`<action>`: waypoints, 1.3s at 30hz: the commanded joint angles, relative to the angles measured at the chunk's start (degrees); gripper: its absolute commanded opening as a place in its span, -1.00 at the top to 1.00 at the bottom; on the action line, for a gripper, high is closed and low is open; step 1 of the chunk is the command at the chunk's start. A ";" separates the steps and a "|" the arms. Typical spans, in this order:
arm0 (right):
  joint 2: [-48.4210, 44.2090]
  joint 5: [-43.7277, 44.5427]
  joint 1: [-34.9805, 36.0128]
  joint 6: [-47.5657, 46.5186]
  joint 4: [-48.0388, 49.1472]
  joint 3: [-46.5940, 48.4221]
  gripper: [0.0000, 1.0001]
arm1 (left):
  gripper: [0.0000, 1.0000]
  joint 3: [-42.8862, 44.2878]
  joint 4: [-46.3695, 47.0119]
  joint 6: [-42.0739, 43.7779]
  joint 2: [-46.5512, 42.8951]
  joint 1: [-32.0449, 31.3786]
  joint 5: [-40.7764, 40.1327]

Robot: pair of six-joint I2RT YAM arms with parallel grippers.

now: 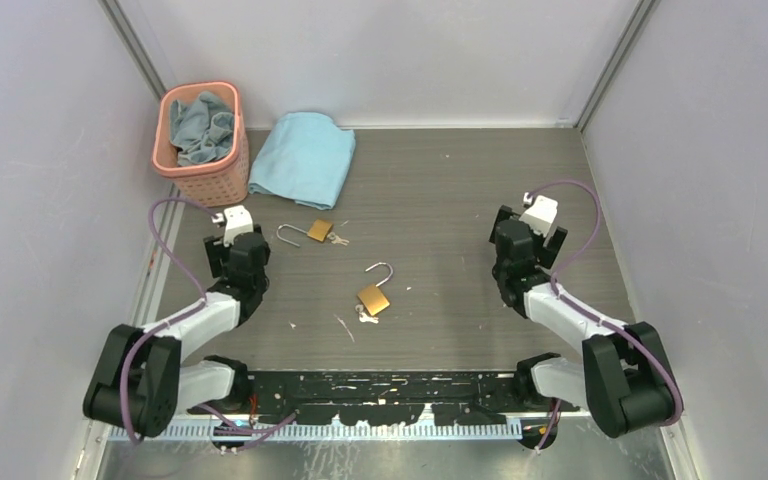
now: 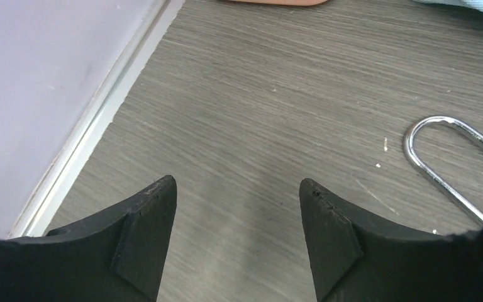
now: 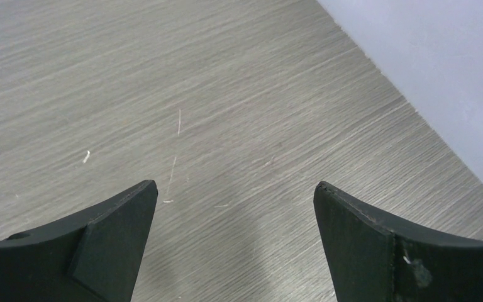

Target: Unlock with the key

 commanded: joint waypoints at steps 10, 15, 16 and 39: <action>11.18 -16.95 -10.25 -6.20 32.69 -7.93 -0.99 | -0.40 -1.93 31.09 5.71 12.96 5.66 13.93; 15.86 -21.61 -12.64 -5.63 36.21 -7.64 -0.99 | -0.49 -2.60 37.99 5.48 17.68 7.32 15.76; 16.83 -22.74 -13.19 -5.49 36.93 -7.66 -0.99 | -0.53 -2.13 36.28 5.51 17.48 7.43 16.49; 21.29 -27.33 -15.14 -5.37 37.99 -6.66 -0.99 | -0.99 -1.79 39.53 5.69 22.33 11.05 27.99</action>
